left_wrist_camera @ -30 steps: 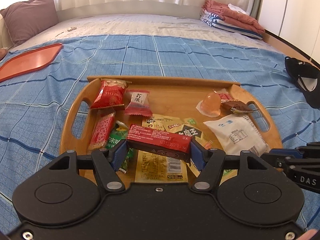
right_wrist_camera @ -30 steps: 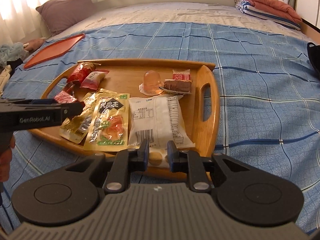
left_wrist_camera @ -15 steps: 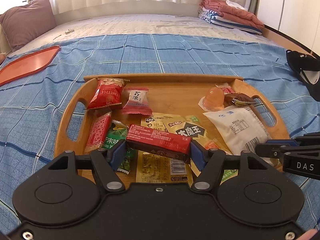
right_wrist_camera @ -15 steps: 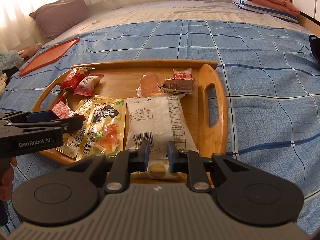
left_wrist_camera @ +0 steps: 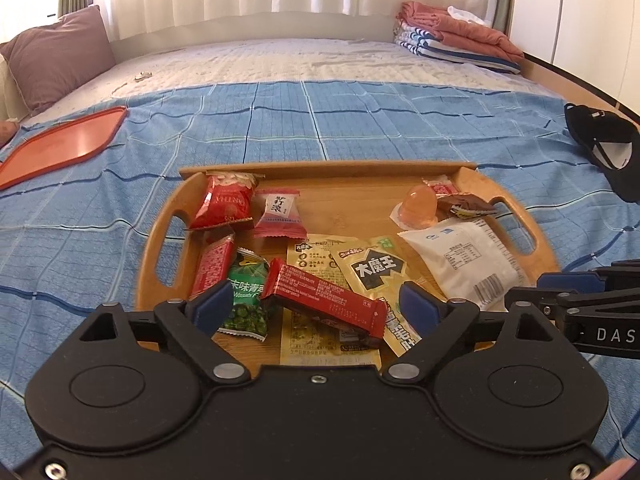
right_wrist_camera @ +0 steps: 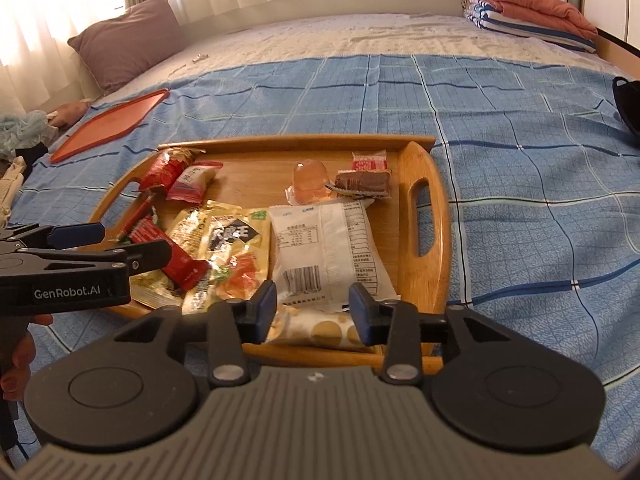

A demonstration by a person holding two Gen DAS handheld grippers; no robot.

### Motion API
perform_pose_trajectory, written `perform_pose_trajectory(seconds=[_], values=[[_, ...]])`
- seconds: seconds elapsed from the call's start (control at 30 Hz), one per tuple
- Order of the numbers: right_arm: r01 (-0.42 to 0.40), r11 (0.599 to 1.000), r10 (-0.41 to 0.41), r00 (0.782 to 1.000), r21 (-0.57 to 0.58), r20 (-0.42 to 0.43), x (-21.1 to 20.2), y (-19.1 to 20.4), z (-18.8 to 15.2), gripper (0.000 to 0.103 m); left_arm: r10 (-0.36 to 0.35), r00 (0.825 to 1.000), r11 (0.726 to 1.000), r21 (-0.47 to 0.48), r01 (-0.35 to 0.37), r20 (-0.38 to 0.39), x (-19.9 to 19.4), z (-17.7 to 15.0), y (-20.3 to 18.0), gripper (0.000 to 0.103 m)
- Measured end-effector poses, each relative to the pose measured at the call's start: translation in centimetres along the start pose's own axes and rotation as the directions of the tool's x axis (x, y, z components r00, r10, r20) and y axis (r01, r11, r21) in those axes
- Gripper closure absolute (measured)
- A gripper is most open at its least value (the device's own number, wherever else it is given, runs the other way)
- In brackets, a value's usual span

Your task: Organize snacks

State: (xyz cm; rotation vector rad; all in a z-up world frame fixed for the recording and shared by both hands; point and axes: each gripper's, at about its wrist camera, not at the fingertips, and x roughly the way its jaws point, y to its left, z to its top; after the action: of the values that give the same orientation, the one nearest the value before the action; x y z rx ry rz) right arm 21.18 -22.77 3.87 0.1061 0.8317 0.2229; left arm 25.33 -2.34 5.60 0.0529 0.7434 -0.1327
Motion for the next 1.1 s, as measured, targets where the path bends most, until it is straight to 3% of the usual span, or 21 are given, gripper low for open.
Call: perform_pose_trajectory(seconds=[0.5,1.1], values=[[-0.012,0.998,0.017,0.997,-0.068,0.073,-5.6,2.5,-0.4,0.034,-0.022,0.999,1.0,0.015,0.021,0.05,-8.1,-0.9,0.5,0.009],[-0.033,0.99,0.058,0.981,-0.135,0.188,-14.5,5.0,-3.5,0.024,-0.058,0.993,0.998,0.012,0.057,0.106,-18.9,-4.1,0.3,0.008]])
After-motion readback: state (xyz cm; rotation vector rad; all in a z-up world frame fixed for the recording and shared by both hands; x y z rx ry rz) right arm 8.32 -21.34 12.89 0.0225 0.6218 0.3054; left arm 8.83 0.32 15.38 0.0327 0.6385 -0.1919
